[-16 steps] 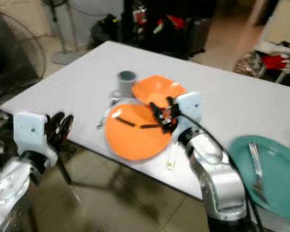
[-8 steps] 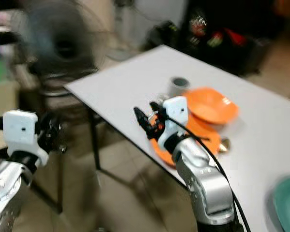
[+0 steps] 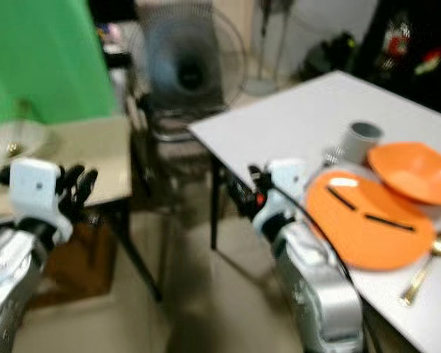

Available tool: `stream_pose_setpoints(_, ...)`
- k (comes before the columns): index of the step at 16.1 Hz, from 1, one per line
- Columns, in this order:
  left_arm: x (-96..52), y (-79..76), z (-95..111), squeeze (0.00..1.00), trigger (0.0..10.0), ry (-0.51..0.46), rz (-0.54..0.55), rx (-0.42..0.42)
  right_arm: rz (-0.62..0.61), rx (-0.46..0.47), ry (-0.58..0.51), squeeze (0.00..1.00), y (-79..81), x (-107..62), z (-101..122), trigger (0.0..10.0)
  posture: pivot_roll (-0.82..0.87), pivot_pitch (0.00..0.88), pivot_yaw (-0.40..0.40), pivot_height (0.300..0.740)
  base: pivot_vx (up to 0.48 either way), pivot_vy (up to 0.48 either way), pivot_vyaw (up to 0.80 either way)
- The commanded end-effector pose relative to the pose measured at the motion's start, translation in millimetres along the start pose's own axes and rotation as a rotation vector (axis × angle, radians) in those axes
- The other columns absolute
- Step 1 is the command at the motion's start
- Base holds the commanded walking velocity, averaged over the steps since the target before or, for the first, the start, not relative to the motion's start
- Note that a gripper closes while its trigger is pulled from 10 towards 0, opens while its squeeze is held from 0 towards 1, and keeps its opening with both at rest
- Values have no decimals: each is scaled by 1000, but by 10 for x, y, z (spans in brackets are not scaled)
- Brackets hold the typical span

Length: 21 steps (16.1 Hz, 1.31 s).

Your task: Setting the table

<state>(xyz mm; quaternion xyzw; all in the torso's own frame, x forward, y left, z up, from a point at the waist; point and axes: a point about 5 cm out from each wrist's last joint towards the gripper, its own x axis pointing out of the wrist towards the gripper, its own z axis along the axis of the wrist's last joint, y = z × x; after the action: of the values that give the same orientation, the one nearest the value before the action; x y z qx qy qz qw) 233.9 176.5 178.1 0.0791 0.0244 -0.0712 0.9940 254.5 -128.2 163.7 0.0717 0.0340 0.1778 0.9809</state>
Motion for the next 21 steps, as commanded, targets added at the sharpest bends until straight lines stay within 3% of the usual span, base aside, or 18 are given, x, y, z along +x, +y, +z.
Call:
stream_pose_setpoints(1, 8, -16, 49, 0, 10000, -22, -14, 10, -21, -6, -19, 0, -39, -1, 43, 10000, -37, 0, 38, 740, 0, 349, 0)
stream_pose_setpoints(7, -42, -22, 49, 0, 10000, -27, 24, -10, 27, -58, 57, 0, 32, 121, -61, 10000, 6, 0, 3, 740, 0, 286, 0)
stream_pose_setpoints(11, -70, 11, 73, 0, 10000, -28, 67, -14, 60, -4, 73, 0, 57, 164, -106, 10000, 37, 0, 2, 740, 0, 0, 0)
stream_pose_setpoints(18, -40, 97, 116, 0, 10000, -38, 90, -3, 93, 40, 63, 0, 109, 287, -129, 10000, 59, 0, 0, 740, 166, 0, 521)
stream_pose_setpoints(21, -58, 62, 114, 0, 10000, -33, 71, -6, 127, 38, 62, 0, 138, 302, -122, 10000, 54, 0, 8, 740, 301, 0, 800)
